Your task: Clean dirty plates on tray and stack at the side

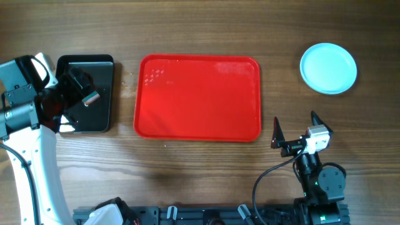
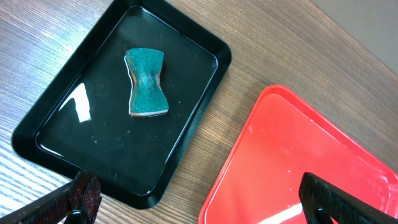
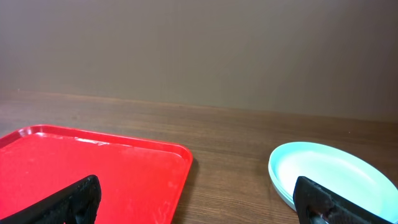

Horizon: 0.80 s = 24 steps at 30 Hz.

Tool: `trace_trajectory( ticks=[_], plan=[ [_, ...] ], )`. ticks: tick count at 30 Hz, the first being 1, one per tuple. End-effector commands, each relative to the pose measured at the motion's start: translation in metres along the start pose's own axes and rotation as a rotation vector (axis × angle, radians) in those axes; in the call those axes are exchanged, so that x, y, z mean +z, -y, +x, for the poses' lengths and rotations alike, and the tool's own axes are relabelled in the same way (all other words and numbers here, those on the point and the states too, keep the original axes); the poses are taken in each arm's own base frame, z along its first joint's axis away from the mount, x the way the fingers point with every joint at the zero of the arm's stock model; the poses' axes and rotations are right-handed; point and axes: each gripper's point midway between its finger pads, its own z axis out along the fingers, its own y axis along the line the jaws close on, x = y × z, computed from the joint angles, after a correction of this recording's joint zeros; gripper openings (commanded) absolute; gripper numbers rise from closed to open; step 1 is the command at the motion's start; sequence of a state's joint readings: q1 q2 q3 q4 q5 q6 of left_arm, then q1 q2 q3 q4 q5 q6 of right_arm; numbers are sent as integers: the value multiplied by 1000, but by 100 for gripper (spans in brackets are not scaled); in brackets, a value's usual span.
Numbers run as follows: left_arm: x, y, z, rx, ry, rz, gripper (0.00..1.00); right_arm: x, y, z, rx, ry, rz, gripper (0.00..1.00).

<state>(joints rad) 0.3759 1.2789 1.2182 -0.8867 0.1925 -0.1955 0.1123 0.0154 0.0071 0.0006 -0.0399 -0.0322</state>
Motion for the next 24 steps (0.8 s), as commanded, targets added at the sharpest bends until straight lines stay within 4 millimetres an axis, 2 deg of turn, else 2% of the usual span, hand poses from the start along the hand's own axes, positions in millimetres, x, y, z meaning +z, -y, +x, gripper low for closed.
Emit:
trace_trajectory(
  ticks=[1,3,6,9,13,16,20,24],
  plan=[
    [0,-7,0,4,3,-35,100,-1,3,-2,-18,12,17,100],
    [-5,-5,14,0,-34,-26,100,-1,3,-2,-18,11,16,100],
    [-5,8,54,47,-63,33,100,-1,3,-2,-18,11,16,100],
    [8,20,85,135,44,117,100,-1,3,-2,-18,10,16,100],
    [17,20,124,200,174,210,100,-1,3,-2,-18,10,16,100],
    [19,23,137,242,287,276,100,-1,3,-2,-18,10,16,100],
    [0,40,137,300,474,391,100,-1,3,-2,-18,10,16,100],
    [-13,47,141,328,571,458,100,-1,3,-2,-18,10,16,100]
  ],
)
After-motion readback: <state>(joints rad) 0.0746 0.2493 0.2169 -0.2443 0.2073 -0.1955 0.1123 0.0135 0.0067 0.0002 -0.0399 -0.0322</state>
